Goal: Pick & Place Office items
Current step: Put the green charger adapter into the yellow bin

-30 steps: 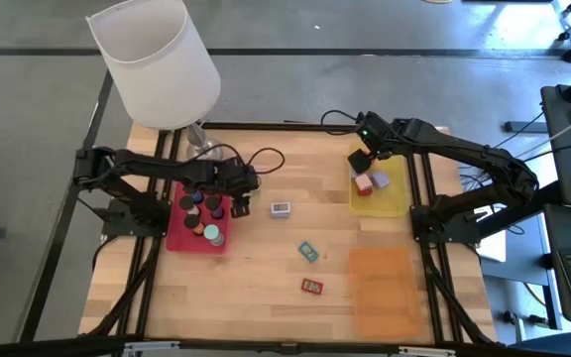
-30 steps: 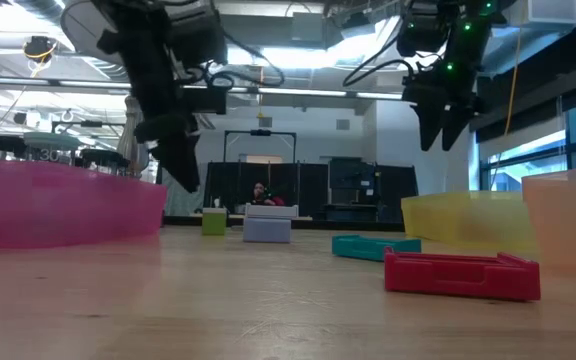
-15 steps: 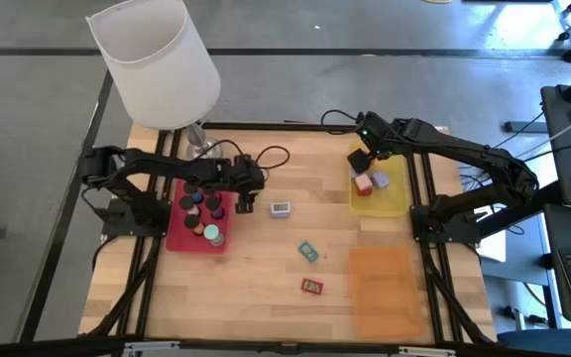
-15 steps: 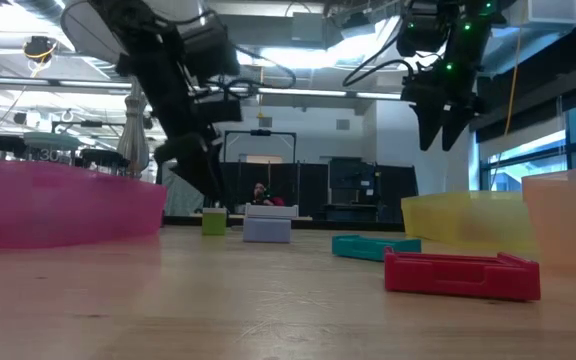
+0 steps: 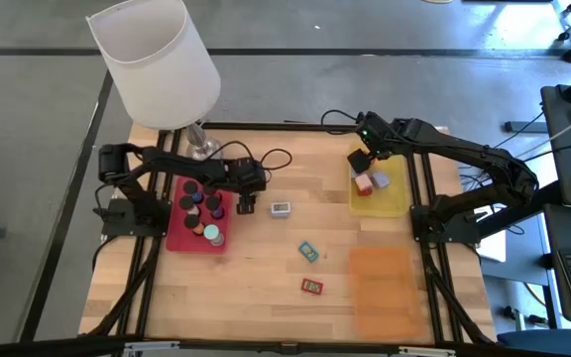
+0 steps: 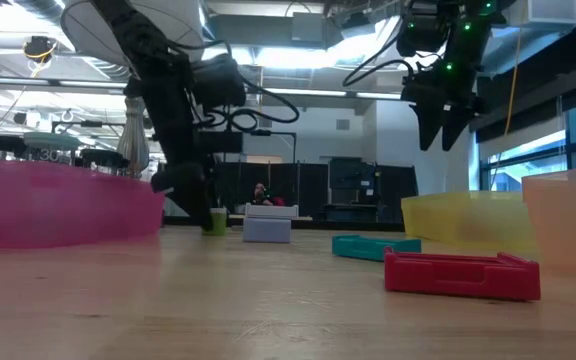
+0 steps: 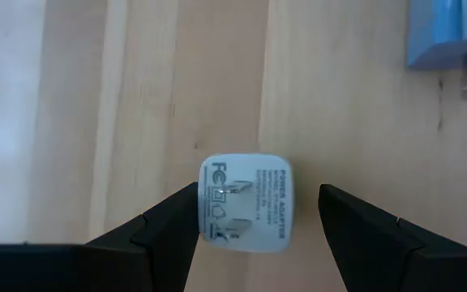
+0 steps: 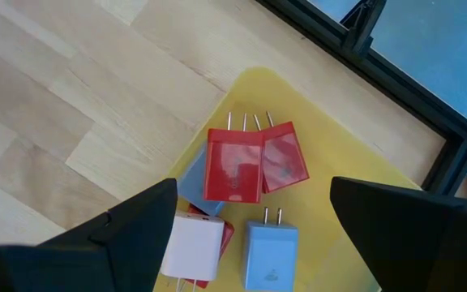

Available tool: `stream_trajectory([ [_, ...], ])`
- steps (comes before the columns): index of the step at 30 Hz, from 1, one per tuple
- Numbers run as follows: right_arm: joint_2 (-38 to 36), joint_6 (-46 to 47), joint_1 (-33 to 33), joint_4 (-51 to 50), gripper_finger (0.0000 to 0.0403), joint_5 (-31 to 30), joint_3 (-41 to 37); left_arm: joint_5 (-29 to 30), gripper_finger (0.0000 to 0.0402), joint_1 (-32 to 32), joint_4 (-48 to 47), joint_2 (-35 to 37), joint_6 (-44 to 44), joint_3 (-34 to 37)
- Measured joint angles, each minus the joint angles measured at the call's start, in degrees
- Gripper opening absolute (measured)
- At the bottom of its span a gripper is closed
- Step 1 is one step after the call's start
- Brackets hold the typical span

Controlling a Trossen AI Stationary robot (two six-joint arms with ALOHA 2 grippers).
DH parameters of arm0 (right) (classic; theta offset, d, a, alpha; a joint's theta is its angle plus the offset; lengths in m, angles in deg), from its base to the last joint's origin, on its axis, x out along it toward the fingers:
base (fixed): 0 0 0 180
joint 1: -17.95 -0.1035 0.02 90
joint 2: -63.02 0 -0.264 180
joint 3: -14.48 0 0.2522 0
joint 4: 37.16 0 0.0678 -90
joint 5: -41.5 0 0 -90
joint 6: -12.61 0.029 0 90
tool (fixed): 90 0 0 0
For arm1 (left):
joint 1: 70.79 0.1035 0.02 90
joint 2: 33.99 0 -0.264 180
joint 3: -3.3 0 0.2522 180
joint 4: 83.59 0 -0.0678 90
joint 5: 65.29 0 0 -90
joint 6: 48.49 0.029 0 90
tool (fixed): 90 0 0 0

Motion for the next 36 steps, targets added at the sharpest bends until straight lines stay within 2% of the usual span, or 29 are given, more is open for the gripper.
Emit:
stream_trajectory([
  [4,0.00,0.00,0.00,0.00,0.0329,-0.02,0.00,3.19,0.0242,-0.87,0.08,-0.49,-0.08,0.00],
  [8,0.00,-0.01,0.00,0.00,0.0329,-0.02,0.00,0.99,0.0232,-1.02,0.19,-0.60,-3.42,0.00],
  [16,0.00,-0.02,0.00,0.02,0.0329,-0.02,0.00,0.19,0.0148,-1.02,0.73,-0.55,-7.61,-0.07],
  [24,0.00,0.04,0.00,0.02,0.0329,0.25,0.00,0.15,0.0146,-1.17,1.62,-0.52,-12.66,-3.02],
  [29,0.00,0.19,0.00,1.53,0.0329,8.23,0.00,0.22,0.0146,-1.94,1.61,1.13,-13.05,-8.51],
  [33,0.00,0.46,-0.14,7.45,0.0329,18.85,0.00,0.73,0.0146,-4.21,3.08,2.67,-9.85,-14.62],
  [36,0.00,0.25,-0.86,12.54,0.0329,28.16,0.00,3.69,0.0146,-6.91,6.11,3.84,-3.79,-19.08],
])
